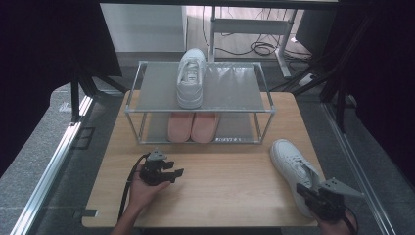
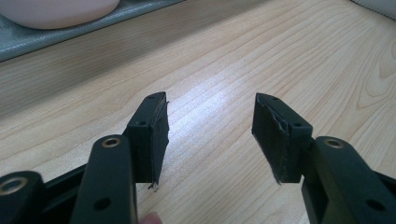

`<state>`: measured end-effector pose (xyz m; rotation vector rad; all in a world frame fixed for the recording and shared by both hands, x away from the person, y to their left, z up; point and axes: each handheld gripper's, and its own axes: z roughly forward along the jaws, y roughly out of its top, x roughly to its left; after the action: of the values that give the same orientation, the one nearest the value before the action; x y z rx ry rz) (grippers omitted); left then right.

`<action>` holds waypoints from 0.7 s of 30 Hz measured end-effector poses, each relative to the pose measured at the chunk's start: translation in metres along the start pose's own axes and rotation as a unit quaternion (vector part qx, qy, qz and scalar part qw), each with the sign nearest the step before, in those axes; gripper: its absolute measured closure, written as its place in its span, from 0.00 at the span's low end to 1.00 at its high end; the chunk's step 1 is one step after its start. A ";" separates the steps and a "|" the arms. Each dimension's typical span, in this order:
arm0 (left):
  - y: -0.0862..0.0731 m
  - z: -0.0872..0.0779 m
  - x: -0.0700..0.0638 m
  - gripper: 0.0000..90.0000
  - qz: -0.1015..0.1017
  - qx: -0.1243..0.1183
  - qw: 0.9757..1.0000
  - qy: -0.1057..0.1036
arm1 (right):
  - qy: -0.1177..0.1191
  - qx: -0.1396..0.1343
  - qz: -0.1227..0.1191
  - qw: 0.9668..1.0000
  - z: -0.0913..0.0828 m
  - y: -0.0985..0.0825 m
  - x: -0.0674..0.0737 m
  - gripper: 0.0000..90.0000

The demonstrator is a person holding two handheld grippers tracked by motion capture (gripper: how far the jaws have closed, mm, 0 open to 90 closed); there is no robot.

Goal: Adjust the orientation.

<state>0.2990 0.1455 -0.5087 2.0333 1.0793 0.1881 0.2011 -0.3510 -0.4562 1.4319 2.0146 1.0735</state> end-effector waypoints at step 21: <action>0.000 -0.001 0.002 0.52 -0.002 -0.001 1.000 0.000 | 0.000 0.012 0.029 1.000 0.004 0.039 -0.051 1.00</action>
<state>0.2995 0.1477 -0.5084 2.0294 1.0839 0.1864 0.2453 -0.3903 -0.4320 1.5102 2.0033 1.0757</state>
